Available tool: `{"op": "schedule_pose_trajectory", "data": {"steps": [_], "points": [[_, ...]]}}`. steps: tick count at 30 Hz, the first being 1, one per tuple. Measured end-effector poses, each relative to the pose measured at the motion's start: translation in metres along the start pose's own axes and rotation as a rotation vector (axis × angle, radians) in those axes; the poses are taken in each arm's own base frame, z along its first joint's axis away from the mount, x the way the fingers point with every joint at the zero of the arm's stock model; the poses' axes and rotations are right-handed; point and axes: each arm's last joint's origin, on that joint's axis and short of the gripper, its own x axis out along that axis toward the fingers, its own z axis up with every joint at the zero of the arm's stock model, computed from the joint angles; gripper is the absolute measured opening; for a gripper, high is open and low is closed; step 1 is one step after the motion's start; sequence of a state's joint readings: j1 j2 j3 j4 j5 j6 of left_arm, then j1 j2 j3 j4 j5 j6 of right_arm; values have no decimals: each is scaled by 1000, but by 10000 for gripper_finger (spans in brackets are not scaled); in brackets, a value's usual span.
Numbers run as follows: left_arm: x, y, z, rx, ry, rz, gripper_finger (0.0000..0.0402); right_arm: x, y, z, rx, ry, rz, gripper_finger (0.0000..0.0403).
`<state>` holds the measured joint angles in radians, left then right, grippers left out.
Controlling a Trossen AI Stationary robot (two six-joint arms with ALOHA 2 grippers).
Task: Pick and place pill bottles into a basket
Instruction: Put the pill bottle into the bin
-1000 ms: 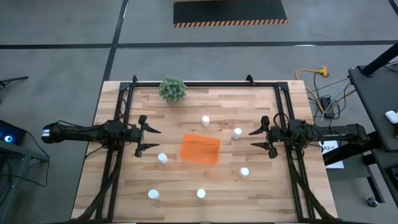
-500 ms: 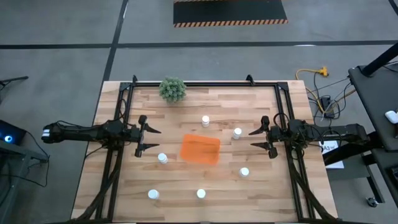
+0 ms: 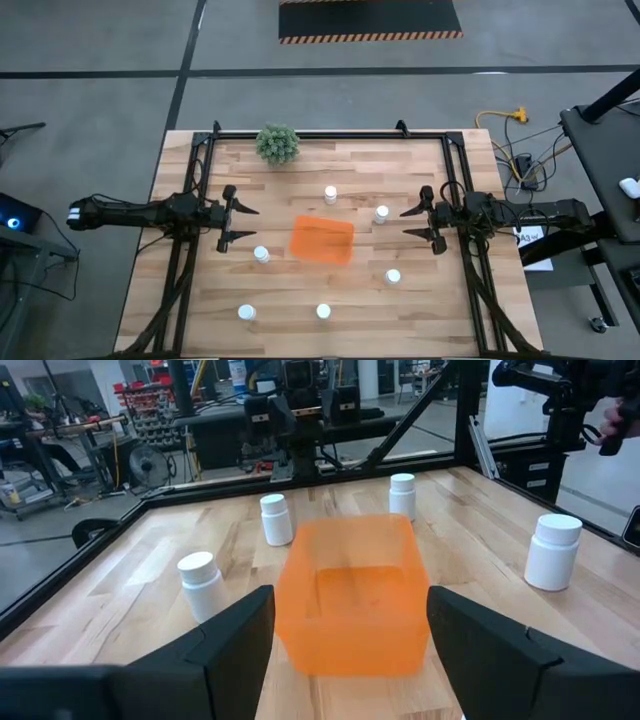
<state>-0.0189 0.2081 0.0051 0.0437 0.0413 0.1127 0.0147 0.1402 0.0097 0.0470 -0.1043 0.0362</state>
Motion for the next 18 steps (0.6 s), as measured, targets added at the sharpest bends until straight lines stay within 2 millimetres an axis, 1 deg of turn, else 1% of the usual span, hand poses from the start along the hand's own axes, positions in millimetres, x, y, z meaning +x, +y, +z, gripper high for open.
{"op": "schedule_pose_trajectory", "data": {"steps": [3,9,18], "points": [[0,0,0,0,0,0,245,0,0,0,41,0,0,210],[0,0,0,0,0,0,245,0,0,0,253,0,0,210],[0,0,0,0,1,0,245,0,0,1,308,-9,1,210]]}}
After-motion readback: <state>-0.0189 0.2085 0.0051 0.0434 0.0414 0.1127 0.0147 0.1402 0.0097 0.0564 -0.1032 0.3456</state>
